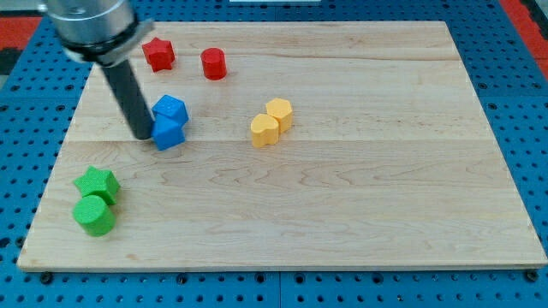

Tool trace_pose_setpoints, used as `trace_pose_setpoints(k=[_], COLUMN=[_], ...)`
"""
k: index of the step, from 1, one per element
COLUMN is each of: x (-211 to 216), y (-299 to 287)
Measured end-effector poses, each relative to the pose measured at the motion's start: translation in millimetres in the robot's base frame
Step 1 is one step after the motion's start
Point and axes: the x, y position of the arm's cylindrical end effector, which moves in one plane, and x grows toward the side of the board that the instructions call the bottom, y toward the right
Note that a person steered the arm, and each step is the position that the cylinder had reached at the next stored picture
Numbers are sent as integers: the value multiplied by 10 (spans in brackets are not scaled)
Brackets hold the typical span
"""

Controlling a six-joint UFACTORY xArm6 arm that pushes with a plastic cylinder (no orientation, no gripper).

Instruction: Push the blue cube to the center right

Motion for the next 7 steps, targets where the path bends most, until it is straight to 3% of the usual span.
trace_pose_setpoints(k=[1,2,3,4,5,6,7], x=[-188,-436,-337,-256,-815,-951,-901], y=[366,345,337,-25,-123,365,1648])
